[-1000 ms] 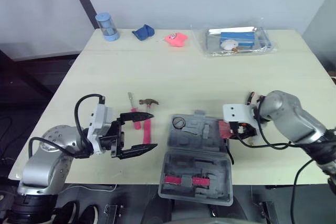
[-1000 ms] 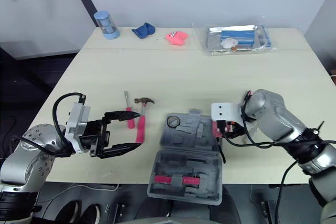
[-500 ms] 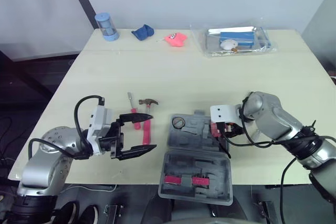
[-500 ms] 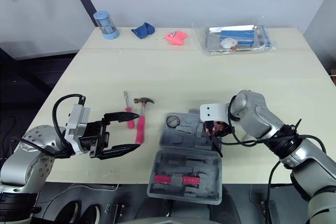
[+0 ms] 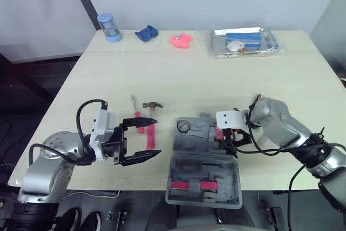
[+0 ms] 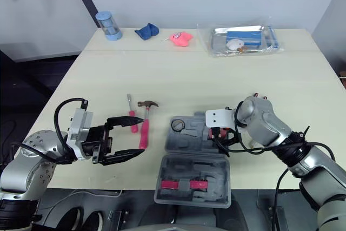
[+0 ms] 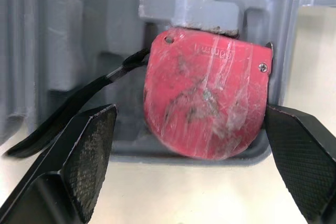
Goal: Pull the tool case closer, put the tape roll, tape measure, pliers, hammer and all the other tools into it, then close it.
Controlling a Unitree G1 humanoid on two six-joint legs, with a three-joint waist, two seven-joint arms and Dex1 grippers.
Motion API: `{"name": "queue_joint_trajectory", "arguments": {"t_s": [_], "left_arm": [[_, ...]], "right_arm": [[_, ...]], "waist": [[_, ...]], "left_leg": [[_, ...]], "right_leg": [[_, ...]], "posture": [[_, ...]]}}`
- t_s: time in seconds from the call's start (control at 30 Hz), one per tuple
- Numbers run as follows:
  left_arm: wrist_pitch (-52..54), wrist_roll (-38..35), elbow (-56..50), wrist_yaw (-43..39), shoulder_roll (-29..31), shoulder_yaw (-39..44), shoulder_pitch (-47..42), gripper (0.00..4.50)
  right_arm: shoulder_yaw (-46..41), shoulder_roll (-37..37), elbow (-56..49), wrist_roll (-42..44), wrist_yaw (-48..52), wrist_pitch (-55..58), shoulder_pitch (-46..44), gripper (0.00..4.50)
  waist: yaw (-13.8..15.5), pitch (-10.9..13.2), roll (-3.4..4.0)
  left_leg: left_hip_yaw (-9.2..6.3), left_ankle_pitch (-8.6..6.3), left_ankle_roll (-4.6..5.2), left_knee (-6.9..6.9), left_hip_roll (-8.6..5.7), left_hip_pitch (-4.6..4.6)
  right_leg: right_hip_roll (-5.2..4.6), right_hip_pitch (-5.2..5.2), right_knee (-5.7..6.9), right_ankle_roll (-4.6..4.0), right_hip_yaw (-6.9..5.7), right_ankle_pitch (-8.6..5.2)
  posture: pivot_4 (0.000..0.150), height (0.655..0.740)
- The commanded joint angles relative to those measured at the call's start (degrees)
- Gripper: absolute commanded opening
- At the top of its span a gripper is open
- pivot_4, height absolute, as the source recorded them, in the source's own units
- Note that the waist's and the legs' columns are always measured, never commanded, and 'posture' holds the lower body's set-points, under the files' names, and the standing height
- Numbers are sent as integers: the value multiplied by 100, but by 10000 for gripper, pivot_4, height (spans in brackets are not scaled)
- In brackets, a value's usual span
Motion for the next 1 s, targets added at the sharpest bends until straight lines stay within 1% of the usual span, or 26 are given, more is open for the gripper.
{"name": "queue_joint_trajectory", "arguments": {"t_s": [0.03, 0.13, 0.2, 0.27, 0.33, 0.37, 0.4, 0.43, 0.7, 0.83, 1.0], "left_arm": [[-57, -75, -129, -13, 11, 110, 7, 45000], [-49, -76, -132, -10, 14, 104, -5, 45000], [-44, -78, -128, -10, 15, 98, -23, 45000], [-37, -80, -120, -12, 11, 79, -55, 45000], [-35, -80, -120, -12, 4, 60, -78, 45000], [-32, -80, -117, -10, -1, 48, -95, 45000], [-33, -79, -115, -11, -6, 39, -105, 45000], [-34, -77, -113, -10, -11, 28, -116, 45000], [-37, -66, -56, -48, -31, -25, -207, 45000], [-33, -59, -27, -73, -29, -26, -244, 45000], [-21, -54, -16, -87, -20, -10, -264, 45000]], "right_arm": [[-654, -243, -608, 353, 128, 136, -7, 44788], [-1130, -156, -707, 720, -63, 153, 211, 44788], [-1473, -85, -588, 946, -262, -128, 468, 44788], [-1917, 94, -457, 1279, -508, -354, 824, 39573], [-2208, 227, -348, 1514, -691, -724, 1124, 31737], [-2319, 283, -299, 1640, -729, -869, 1283, 25786], [-2433, 363, -239, 1727, -847, -963, 1419, 23182], [-2534, 441, -132, 1806, -952, -1206, 1546, 19347], [-3213, 1138, 789, 2612, -1204, -2758, 2477, 19347], [-3367, 1431, 1338, 2901, -1178, -3332, 2630, 19347], [-3350, 1580, 2206, 2935, -1017, -4023, 2736, 19347]], "waist": [[0, -1, -2], [-8, -2, -3], [-8, -2, -3], [2, -3, -5], [2, -3, -5], [2, -3, -5], [3, -3, -5], [2, -4, -6], [-9, -5, -8], [-11, -4, -7], [-19, -5, -7]], "left_leg": [[0, 0, 0, 2, 0, -15], [-3, 0, 0, 3, 0, -19], [-3, 0, 0, 2, 0, -20], [-2, 0, 0, 2, 0, -23], [0, 0, 0, 4, -1, -25], [-1, 0, 0, 5, -2, -27], [-1, 0, 0, 5, -2, -27], [-2, 0, 0, 5, -2, -27], [-2, 0, 0, 5, -1, -24], [2, 1, 0, 7, -2, -24], [4, 1, 0, 6, -1, -16]], "right_leg": [[0, -18, 3, 0, 0, 0], [1, -21, 3, 0, -2, 1], [1, -21, 3, 0, -3, 1], [0, -22, 3, 0, -2, 1], [-2, -22, 2, 0, -2, 1], [-2, -23, 3, 0, -2, 1], [-2, -23, 3, 0, -2, 1], [-2, -23, 3, 0, -2, 1], [0, -22, 7, 0, -2, 1], [-1, -22, 8, 1, 0, 1], [1, -22, 16, 0, 4, 1]], "posture": [[1500, 7400], [1500, 7400], [1500, 7400], [1500, 7400], [1500, 7400], [1500, 7400], [1500, 7400], [1500, 7400], [1500, 7400], [1500, 7400], [1500, 7400]]}}
